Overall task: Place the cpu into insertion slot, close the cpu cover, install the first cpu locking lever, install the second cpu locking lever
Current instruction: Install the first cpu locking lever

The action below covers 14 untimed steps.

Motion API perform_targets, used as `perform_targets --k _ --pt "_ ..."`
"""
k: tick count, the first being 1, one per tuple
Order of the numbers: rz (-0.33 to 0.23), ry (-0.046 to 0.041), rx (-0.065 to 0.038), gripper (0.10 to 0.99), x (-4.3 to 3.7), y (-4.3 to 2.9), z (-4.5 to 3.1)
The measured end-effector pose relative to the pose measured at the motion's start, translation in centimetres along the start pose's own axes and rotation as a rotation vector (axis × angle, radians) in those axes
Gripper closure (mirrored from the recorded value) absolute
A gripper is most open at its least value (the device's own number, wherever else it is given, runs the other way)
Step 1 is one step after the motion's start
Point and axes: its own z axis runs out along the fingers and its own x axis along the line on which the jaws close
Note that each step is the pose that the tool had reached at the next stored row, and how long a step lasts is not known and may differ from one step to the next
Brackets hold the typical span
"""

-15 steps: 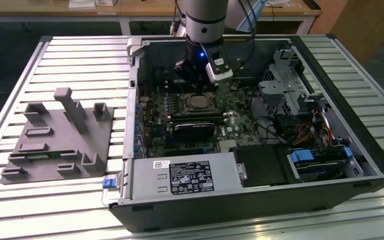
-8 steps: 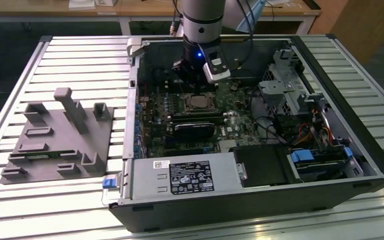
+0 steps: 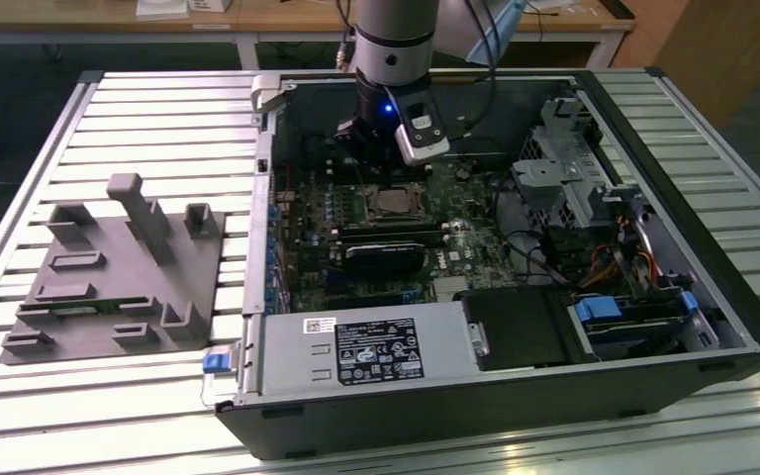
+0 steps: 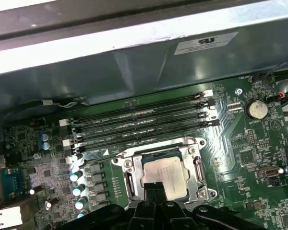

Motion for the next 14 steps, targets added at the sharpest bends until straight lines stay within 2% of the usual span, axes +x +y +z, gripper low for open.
perform_targets --k 8,14 --pt "0.000 0.0000 0.000 0.980 0.49 -0.11 -0.01" --pt "0.000 0.0000 0.000 0.980 1.27 -0.28 -0.03"
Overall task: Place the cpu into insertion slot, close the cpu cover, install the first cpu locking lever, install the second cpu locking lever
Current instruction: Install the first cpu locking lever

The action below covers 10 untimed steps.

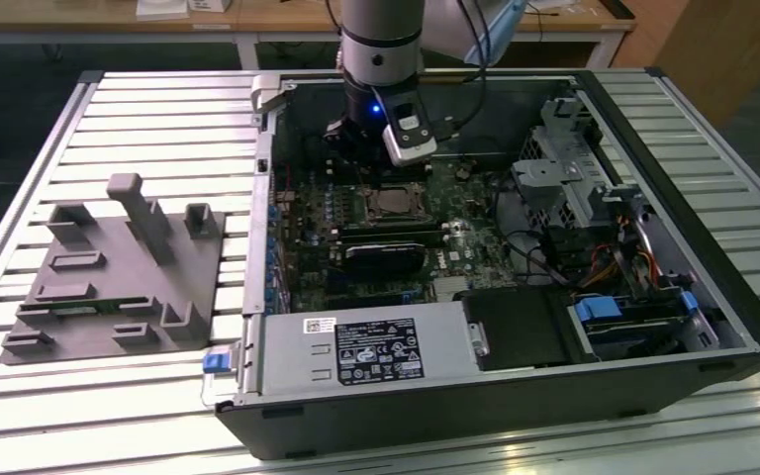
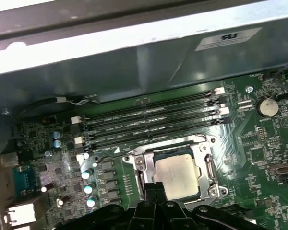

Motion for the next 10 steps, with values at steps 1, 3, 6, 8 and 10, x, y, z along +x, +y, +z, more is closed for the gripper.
perform_targets --k 1,3,6,8,10 --pt "0.000 0.0000 0.000 0.980 0.11 -0.02 0.00" --pt "0.000 0.0000 0.000 0.980 0.28 -0.06 -0.01" --pt "0.000 0.0000 0.000 0.980 0.48 -0.11 -0.01" --pt "0.000 0.0000 0.000 0.980 0.62 -0.14 -0.02" --pt "0.000 0.0000 0.000 0.980 0.74 -0.17 -0.02"
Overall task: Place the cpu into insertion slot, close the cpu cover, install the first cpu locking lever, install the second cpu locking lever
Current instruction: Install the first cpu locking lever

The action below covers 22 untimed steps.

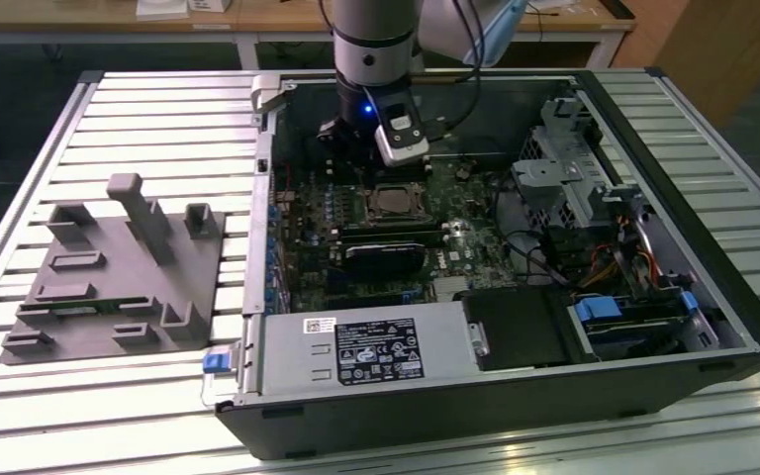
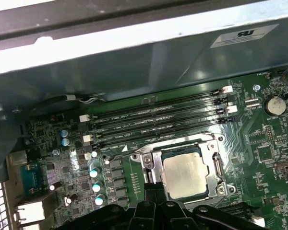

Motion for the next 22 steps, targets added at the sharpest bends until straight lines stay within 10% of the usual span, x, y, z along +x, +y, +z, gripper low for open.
perform_targets --k 22 --pt "0.000 0.0000 0.000 0.980 1.35 -0.31 -0.04"
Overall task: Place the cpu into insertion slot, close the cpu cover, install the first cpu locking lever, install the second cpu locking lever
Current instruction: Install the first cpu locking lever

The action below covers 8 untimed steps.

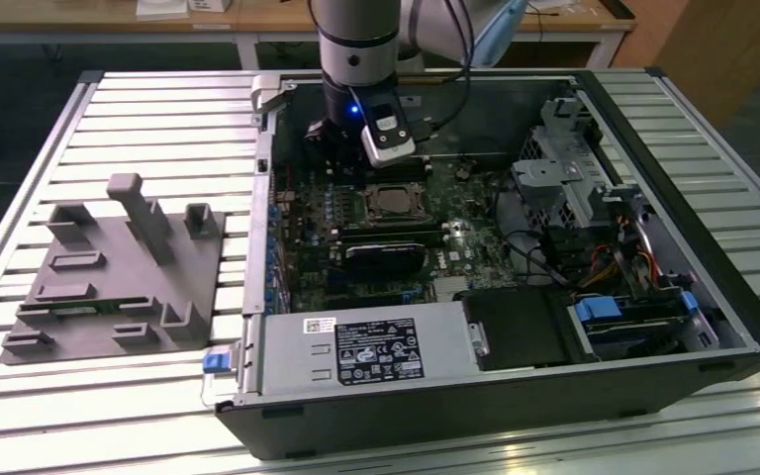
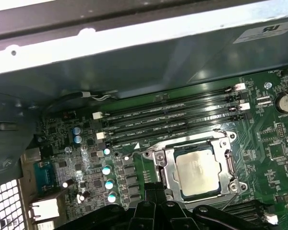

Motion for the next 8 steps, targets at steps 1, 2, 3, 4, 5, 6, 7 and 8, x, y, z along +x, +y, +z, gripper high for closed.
perform_targets --k 1,2,3,4,5,6,7,8 --pt "0.000 0.0000 0.000 0.980 0.10 -0.02 -0.01" --pt "0.000 0.0000 0.000 0.980 0.20 -0.05 -0.01" --pt "0.000 -0.0001 0.000 0.980 0.26 -0.06 -0.01" --pt "0.000 0.0000 0.000 0.980 0.30 -0.07 -0.01" --pt "0.000 0.0000 0.000 0.980 0.34 -0.08 -0.01" --pt "0.000 0.0000 0.000 0.980 0.38 -0.10 -0.02" --pt "0.000 0.0000 0.000 0.980 0.41 -0.10 -0.01" --pt "0.000 0.0000 0.000 0.980 0.44 -0.11 -0.01"
